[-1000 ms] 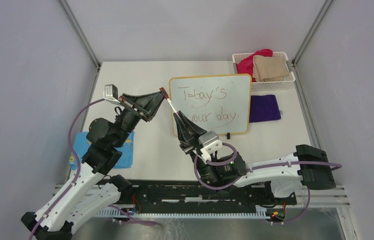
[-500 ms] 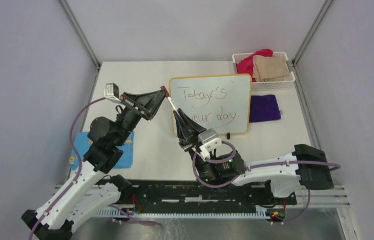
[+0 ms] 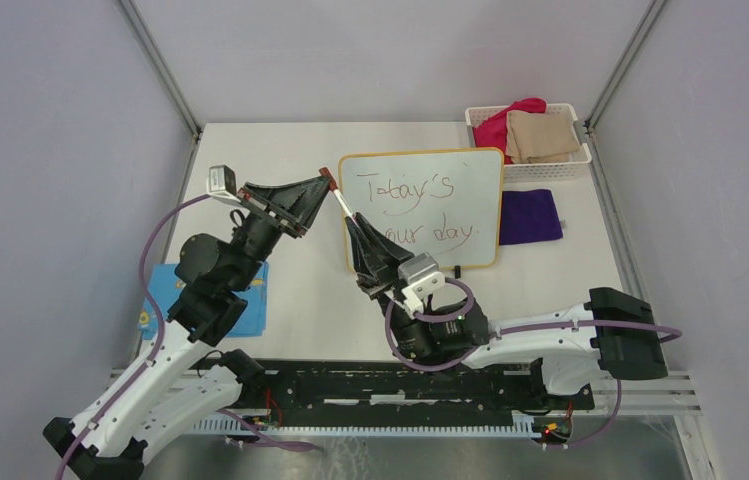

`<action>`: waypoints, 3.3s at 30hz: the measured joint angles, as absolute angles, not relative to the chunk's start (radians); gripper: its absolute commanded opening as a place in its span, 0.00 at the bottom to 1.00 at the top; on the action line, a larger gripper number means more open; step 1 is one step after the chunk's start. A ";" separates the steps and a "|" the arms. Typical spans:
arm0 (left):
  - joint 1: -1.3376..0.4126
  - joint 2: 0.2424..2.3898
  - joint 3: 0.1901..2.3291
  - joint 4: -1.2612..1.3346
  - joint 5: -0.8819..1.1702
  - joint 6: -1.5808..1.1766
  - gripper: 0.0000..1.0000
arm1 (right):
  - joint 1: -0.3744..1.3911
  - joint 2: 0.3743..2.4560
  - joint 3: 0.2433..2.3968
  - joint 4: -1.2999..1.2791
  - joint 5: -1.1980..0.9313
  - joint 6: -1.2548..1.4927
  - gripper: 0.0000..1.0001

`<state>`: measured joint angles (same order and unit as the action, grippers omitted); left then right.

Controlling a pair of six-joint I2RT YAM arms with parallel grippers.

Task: Write a sentence on the whiteboard
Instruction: Close the whiteboard marker at the center of the board.

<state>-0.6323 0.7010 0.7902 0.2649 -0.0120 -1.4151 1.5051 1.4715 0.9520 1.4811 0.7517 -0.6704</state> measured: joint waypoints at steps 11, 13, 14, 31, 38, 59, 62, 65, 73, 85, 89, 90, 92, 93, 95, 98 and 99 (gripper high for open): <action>-0.694 0.700 0.790 0.299 -0.107 -1.414 0.02 | 1.497 1.485 0.983 1.482 0.736 -0.654 0.00; -0.710 0.700 0.790 0.307 -0.133 -1.414 0.02 | 1.493 1.494 0.997 1.482 0.735 -0.653 0.00; -0.717 0.700 0.790 0.310 -0.140 -1.414 0.02 | 1.490 1.498 1.003 1.483 0.734 -0.651 0.00; -0.820 0.686 0.772 0.262 -0.087 -1.346 0.32 | 1.400 1.531 1.078 1.454 0.714 -0.598 0.00; -0.830 0.653 0.830 0.098 -0.118 -1.226 0.78 | 1.399 1.423 1.006 1.362 0.658 -0.514 0.00; -0.834 0.772 1.068 0.141 -0.060 -0.918 0.81 | 1.398 1.031 0.768 1.077 0.373 -0.240 0.00; -0.834 0.787 1.048 0.174 -0.024 -0.921 0.75 | 1.399 1.026 0.764 1.074 0.360 -0.230 0.00; -0.834 0.797 1.028 0.203 0.010 -0.929 0.69 | 1.398 1.021 0.755 1.075 0.357 -0.225 0.00; -0.834 0.800 1.003 0.267 0.054 -0.970 0.52 | 1.398 1.017 0.749 1.075 0.357 -0.223 0.00; -0.833 0.799 0.985 0.288 0.056 -0.994 0.15 | 1.398 1.015 0.748 1.085 0.352 -0.221 0.00; -0.834 0.801 0.984 0.309 0.063 -1.032 0.02 | 1.398 1.016 0.748 1.084 0.348 -0.215 0.00; -0.834 0.801 0.983 0.313 0.065 -1.036 0.02 | 1.398 1.016 0.748 1.086 0.348 -0.213 0.00; -0.834 0.804 0.978 0.323 0.066 -1.046 0.02 | 1.398 1.016 0.748 1.087 0.348 -0.213 0.00; -0.834 0.805 0.974 0.328 0.066 -1.052 0.02 | 1.398 1.016 0.748 1.087 0.351 -0.213 0.00; -0.833 0.810 0.968 0.340 0.065 -1.064 0.02 | 1.398 1.016 0.748 1.087 0.356 -0.214 0.00; -0.833 0.820 0.962 0.355 0.065 -1.080 0.02 | 1.398 1.018 0.748 1.091 0.364 -0.214 0.00; -0.832 0.826 0.961 0.362 0.065 -1.082 0.02 | 1.398 1.020 0.748 1.095 0.369 -0.215 0.00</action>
<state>-0.8322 0.8265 0.9607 0.3622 0.0650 -1.0817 1.3983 1.0199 0.7479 1.0954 0.3687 -0.2146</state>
